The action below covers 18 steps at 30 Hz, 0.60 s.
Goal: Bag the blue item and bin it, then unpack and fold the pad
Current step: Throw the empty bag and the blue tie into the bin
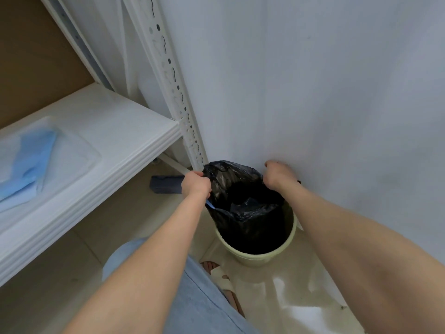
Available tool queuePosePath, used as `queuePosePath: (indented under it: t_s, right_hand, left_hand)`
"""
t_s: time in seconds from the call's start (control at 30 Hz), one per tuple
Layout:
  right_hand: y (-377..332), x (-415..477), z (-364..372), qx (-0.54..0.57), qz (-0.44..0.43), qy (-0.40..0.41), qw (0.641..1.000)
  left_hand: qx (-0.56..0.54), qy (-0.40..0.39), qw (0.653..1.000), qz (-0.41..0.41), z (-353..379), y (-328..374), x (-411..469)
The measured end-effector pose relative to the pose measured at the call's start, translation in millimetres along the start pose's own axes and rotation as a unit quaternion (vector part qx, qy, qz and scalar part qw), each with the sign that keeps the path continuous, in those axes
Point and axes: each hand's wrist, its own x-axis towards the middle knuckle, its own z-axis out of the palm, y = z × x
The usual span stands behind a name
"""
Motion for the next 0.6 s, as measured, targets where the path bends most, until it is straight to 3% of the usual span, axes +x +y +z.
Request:
queuePosePath:
  t_s: [0.2, 0.33, 0.47, 0.6]
  right_hand:
    - [-6.5, 16.6, 10.0, 0.007, 0.014, -0.072, 0.997]
    - [-9.6, 20.5, 1.4, 0.143, 0.041, -0.050, 0.988]
    - [-19.0, 4.7, -18.5, 0.345, 0.051, -0.028, 0.937]
    - [-30.2, -15.6, -34.8, 0.465, 0.058, -0.032, 0.883]
  left_hand:
    - [-0.016, 0.000, 1.000, -0.026, -1.3, 1.9, 9.6]
    - [-0.055, -0.001, 0.998, -0.039, -4.6, 9.7, 8.4]
    - [-0.123, -0.027, 0.990, -0.059, -9.2, 24.7, -3.1]
    - [-0.195, -0.083, 0.974, -0.077, -17.6, 47.7, -26.1]
